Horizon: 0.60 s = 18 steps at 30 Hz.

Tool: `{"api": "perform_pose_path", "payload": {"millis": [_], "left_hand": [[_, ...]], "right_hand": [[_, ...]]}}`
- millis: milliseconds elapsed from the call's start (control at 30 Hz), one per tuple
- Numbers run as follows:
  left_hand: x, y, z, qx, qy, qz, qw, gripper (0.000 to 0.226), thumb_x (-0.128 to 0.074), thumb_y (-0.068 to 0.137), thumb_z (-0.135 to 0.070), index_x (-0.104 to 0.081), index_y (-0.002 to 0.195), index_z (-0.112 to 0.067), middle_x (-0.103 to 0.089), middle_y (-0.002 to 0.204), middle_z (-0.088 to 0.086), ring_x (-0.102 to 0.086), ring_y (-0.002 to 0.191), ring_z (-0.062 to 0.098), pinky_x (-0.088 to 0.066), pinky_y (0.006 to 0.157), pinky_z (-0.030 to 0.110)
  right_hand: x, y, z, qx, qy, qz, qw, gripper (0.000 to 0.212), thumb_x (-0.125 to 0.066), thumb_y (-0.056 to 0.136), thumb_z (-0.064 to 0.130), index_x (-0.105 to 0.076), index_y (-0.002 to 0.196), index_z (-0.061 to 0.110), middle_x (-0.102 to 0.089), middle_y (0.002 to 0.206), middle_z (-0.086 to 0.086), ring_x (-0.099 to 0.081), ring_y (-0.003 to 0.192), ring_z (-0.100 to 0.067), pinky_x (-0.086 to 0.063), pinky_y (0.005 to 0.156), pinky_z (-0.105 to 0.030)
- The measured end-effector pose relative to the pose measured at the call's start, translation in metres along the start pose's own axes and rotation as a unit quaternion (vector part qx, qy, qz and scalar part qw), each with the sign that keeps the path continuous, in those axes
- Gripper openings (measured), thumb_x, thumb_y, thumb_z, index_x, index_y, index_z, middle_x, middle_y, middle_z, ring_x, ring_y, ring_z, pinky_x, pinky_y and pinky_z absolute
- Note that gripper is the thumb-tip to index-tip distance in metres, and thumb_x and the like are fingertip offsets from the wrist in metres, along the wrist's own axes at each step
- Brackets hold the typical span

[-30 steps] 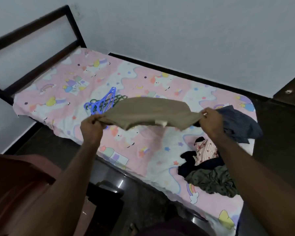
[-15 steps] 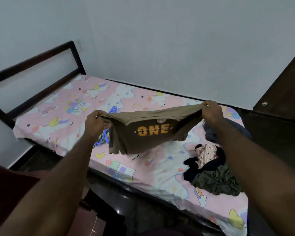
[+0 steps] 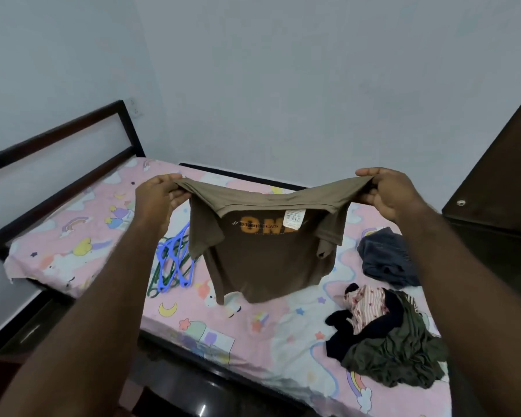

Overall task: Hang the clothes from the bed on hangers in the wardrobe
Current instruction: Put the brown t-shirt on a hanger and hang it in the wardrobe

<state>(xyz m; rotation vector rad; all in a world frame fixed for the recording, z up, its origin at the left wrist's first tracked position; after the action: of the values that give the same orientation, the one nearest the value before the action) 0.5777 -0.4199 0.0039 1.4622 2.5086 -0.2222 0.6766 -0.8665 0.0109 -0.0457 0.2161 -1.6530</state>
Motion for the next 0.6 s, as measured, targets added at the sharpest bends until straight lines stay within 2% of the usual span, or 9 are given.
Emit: {"api": "perform_pose_path", "payload": {"millis": [167, 233, 300, 333, 400, 467, 600], "left_hand": [[-0.028, 0.046, 0.012, 0.025, 0.031, -0.008, 0.999, 0.013, -0.049, 0.094, 0.005, -0.06, 0.095, -0.002, -0.067, 0.095, 0.019, -0.071, 0.084, 0.026, -0.058, 0.073, 0.028], [-0.036, 0.059, 0.013, 0.025, 0.025, -0.019, 0.999, 0.014, -0.048, 0.094, 0.006, -0.06, 0.094, -0.002, -0.067, 0.095, 0.019, -0.071, 0.084, 0.026, -0.059, 0.076, 0.03], [-0.046, 0.071, 0.008, 0.017, 0.018, -0.036, 0.999, 0.016, -0.047, 0.094, 0.007, -0.06, 0.092, -0.002, -0.066, 0.092, 0.019, -0.07, 0.082, 0.027, -0.06, 0.078, 0.032], [-0.051, 0.076, 0.003, 0.008, 0.02, -0.047, 0.999, 0.017, -0.046, 0.093, 0.007, -0.06, 0.089, -0.003, -0.067, 0.087, 0.017, -0.069, 0.078, 0.026, -0.06, 0.076, 0.032], [-0.058, 0.082, -0.01, -0.017, 0.035, -0.068, 0.997, 0.022, -0.045, 0.091, 0.008, -0.06, 0.082, -0.007, -0.067, 0.073, 0.01, -0.067, 0.065, 0.021, -0.058, 0.062, 0.026], [-0.068, 0.089, -0.028, -0.051, 0.028, -0.079, 0.995, 0.029, -0.043, 0.09, 0.008, -0.059, 0.076, -0.011, -0.065, 0.062, 0.002, -0.062, 0.056, 0.016, -0.05, 0.052, 0.022], [-0.085, 0.096, -0.062, -0.108, -0.055, -0.058, 0.991, 0.034, -0.039, 0.092, 0.008, -0.06, 0.075, -0.012, -0.064, 0.064, 0.001, -0.061, 0.059, 0.015, -0.049, 0.054, 0.021]], "right_hand": [[-0.023, 0.055, 0.001, -0.009, 0.0, 0.012, 1.0, 0.036, -0.031, 0.092, -0.011, -0.066, 0.088, -0.001, -0.062, 0.095, -0.022, -0.064, 0.094, -0.033, -0.061, 0.073, -0.034], [-0.027, 0.074, -0.001, -0.005, 0.007, 0.006, 1.0, 0.033, -0.035, 0.092, -0.01, -0.067, 0.087, 0.0, -0.063, 0.097, -0.023, -0.064, 0.099, -0.035, -0.06, 0.078, -0.037], [-0.027, 0.091, 0.007, 0.005, 0.031, 0.005, 0.999, 0.029, -0.04, 0.09, -0.01, -0.066, 0.085, 0.0, -0.063, 0.094, -0.024, -0.064, 0.094, -0.036, -0.06, 0.079, -0.041], [-0.027, 0.1, 0.013, 0.011, 0.043, 0.008, 0.999, 0.027, -0.043, 0.09, -0.009, -0.067, 0.083, 0.001, -0.063, 0.092, -0.024, -0.064, 0.089, -0.036, -0.06, 0.078, -0.043], [-0.028, 0.11, 0.025, 0.027, 0.067, 0.016, 0.997, 0.025, -0.045, 0.088, -0.007, -0.068, 0.082, 0.003, -0.065, 0.087, -0.022, -0.066, 0.083, -0.034, -0.06, 0.078, -0.047], [-0.031, 0.119, 0.046, 0.063, 0.099, 0.013, 0.993, 0.028, -0.044, 0.088, -0.008, -0.068, 0.08, 0.003, -0.068, 0.077, -0.014, -0.067, 0.076, -0.026, -0.059, 0.077, -0.041], [-0.04, 0.125, 0.078, 0.121, 0.172, 0.011, 0.978, 0.033, -0.041, 0.088, -0.01, -0.07, 0.08, 0.004, -0.069, 0.073, -0.008, -0.067, 0.072, -0.019, -0.057, 0.069, -0.029]]}}
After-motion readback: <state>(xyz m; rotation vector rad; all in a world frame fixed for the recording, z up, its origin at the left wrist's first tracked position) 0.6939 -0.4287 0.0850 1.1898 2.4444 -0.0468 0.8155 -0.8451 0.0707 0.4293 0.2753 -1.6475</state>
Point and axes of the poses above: each hand's wrist, its own y-axis towards the middle knuckle, its own x-axis out of the back of the hand, z = x × y, the point moved 7 cm from there along y, towards the middle knuckle
